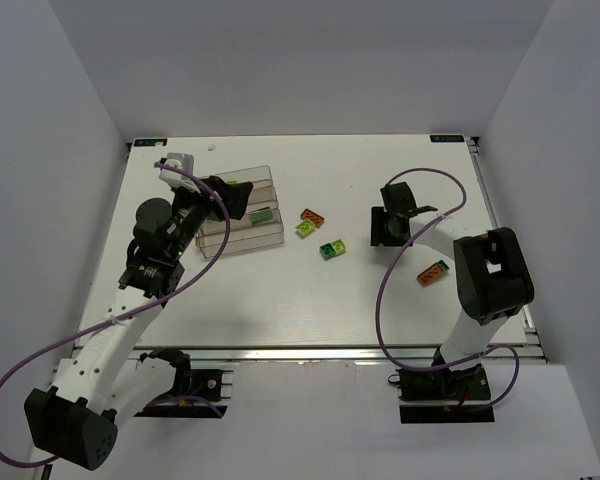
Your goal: Sort the legos into containers by color
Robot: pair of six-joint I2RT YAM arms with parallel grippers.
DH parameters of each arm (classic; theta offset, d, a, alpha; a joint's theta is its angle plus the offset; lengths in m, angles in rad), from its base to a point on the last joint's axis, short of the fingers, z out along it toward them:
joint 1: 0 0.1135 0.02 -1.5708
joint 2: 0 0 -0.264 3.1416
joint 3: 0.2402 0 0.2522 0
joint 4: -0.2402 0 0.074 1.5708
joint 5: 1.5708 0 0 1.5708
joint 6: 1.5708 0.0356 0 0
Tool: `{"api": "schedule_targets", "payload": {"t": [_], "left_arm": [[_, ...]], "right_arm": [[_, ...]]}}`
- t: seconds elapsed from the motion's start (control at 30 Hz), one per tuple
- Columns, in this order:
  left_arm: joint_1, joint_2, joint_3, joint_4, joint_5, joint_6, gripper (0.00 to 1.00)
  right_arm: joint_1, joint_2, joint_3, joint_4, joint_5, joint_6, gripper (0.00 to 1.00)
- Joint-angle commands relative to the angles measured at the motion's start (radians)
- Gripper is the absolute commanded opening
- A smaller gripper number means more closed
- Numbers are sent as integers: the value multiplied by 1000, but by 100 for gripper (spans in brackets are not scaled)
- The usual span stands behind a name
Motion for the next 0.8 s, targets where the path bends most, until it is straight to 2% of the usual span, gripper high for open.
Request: {"api": "schedule_targets", "payload": {"t": [0.0, 0.77], "left_arm": [[-5, -4, -5, 20, 20, -5, 98], [-6, 4, -7, 24, 27, -6, 98]], "right_arm": [[-10, -24, -9, 42, -15, 0, 64], [-16, -25, -35, 90, -29, 0, 54]]}}
